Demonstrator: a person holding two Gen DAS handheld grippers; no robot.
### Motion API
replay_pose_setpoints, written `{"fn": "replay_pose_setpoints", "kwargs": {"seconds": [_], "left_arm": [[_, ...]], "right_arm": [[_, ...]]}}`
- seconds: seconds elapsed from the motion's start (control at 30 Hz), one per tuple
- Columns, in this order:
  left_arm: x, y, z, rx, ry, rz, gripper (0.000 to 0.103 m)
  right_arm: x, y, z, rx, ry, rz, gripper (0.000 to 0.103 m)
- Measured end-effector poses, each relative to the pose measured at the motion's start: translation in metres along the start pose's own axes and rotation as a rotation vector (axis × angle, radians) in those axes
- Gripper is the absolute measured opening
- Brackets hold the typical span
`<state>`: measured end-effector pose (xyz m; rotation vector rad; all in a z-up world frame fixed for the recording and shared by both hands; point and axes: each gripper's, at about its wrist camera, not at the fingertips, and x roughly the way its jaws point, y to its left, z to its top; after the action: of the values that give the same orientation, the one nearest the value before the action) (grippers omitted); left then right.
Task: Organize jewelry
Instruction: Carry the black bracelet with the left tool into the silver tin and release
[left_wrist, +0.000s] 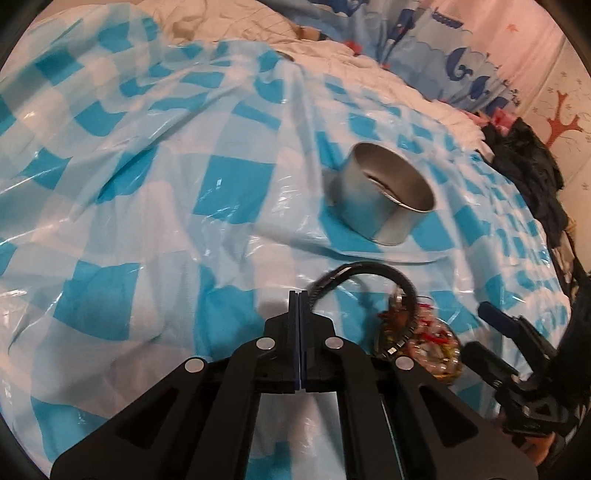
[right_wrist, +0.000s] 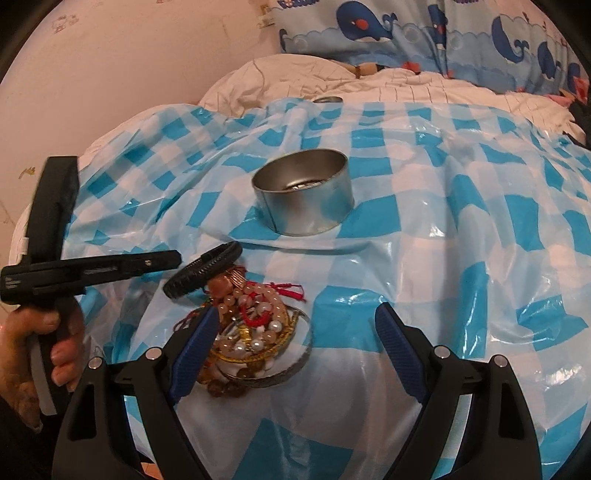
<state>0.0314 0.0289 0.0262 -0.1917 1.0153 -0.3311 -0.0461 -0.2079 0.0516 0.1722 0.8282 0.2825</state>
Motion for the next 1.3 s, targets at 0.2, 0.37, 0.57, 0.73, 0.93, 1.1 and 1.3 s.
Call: {"fn": "replay_pose_setpoints", "kwargs": {"seconds": [0.2, 0.37, 0.57, 0.73, 0.93, 1.1, 1.3], "left_arm": [[0.012, 0.004, -0.002, -0.036, 0.007, -0.009, 0.028], [0.023, -0.008, -0.006, 0.027, 0.048, -0.017, 0.007], [-0.004, -0.006, 0.000, 0.007, -0.038, -0.026, 0.006], [-0.022, 0.001, 0.005, -0.026, -0.091, -0.052, 0.006], [-0.024, 0.004, 0.008, -0.041, -0.096, -0.064, 0.006], [-0.025, 0.005, 0.006, -0.043, -0.105, -0.068, 0.006], [-0.028, -0.006, 0.010, -0.019, -0.128, -0.091, 0.006]], "right_arm": [[-0.001, 0.020, -0.001, -0.100, -0.025, -0.012, 0.084], [0.006, 0.035, 0.004, -0.190, -0.022, -0.013, 0.083], [0.028, 0.045, 0.013, -0.275, 0.039, 0.001, 0.055], [0.053, 0.050, 0.023, -0.302, 0.090, 0.036, 0.055], [0.058, 0.050, 0.022, -0.292, 0.096, 0.087, 0.023], [0.035, 0.035, 0.033, -0.196, 0.028, 0.155, 0.021], [-0.004, -0.002, 0.059, -0.015, -0.123, 0.278, 0.021]]}}
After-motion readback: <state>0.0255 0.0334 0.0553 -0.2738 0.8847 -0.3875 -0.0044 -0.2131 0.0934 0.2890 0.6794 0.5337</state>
